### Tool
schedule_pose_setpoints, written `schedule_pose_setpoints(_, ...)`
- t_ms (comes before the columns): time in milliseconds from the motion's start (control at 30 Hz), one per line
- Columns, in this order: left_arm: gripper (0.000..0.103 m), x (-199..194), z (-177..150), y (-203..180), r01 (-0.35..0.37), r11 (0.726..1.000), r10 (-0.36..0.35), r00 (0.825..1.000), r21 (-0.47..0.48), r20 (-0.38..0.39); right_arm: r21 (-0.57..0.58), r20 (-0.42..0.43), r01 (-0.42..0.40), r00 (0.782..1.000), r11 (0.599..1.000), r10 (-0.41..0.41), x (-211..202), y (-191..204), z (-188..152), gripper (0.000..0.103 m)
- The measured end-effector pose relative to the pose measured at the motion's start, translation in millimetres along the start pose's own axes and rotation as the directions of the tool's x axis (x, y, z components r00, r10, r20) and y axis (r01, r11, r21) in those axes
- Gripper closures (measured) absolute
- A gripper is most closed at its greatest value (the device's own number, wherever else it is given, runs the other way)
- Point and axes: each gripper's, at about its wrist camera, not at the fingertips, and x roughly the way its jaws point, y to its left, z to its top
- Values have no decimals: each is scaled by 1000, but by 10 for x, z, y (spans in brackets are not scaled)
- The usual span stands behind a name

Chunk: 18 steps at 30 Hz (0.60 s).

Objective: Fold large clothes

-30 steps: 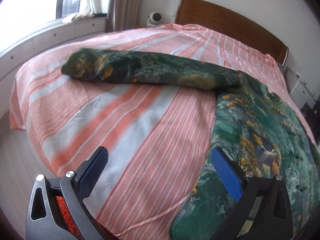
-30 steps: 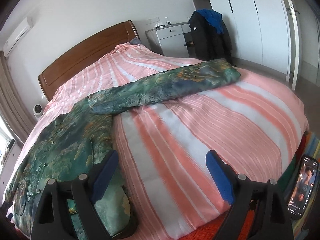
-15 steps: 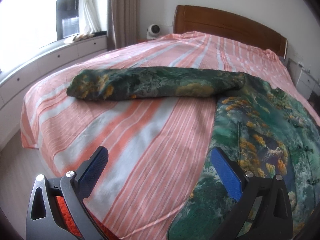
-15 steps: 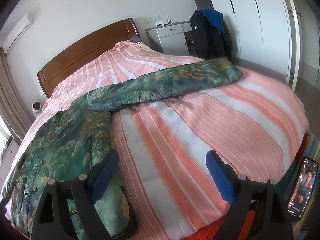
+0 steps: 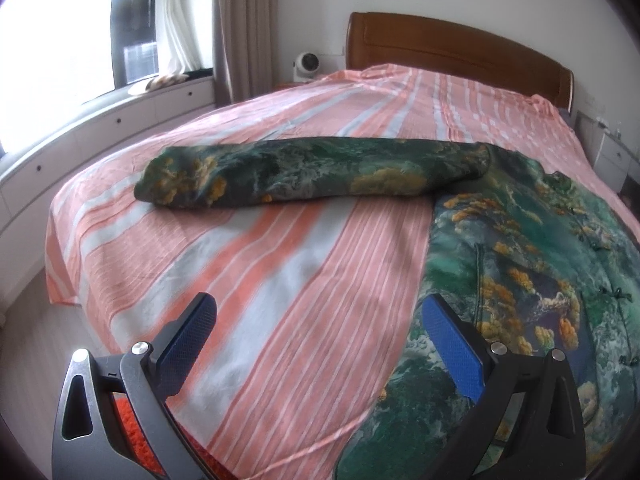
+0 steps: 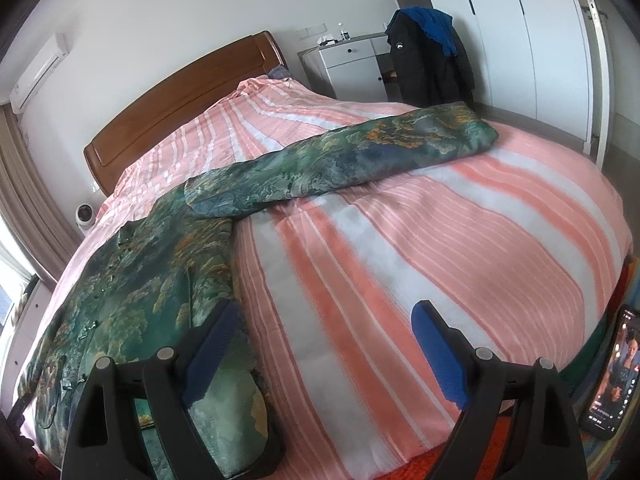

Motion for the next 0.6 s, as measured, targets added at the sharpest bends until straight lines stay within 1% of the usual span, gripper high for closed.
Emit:
schedule_pose_setpoints(200,1,15,-14,3,-1,1000,1,1000,2,-1,29,-10,-39,999,999,39,20,-49,8,15)
schedule_pose_setpoints(300,1,34,-13,15,-8,1000,8,1000,0,-4,69,-32,-81,996,994,83,56,-113,75,15)
schedule_pose_setpoints(367,1,52,-15,21,-17,1000,17,1000,-3,-6,116,-39,-123,991,986,128,118,-215,204,15)
schedule_pose_setpoints(467,1,76,-27,6,-25,1000,25,1000,0,-14,184,-41,-135,989,974,145,241,-389,434,15)
schedule_pose_setpoints(500,1,80,-32,-4,-29,1000,29,999,3,-14,226,-46,-143,987,964,157,318,-488,541,15)
schedule_pose_setpoints(567,1,85,-37,-23,-33,999,33,999,11,-13,312,-48,-129,987,941,151,489,-712,757,15)
schedule_pose_setpoints(600,1,91,-43,-41,-36,999,36,999,18,-13,364,-62,-117,987,924,149,654,-864,900,15)
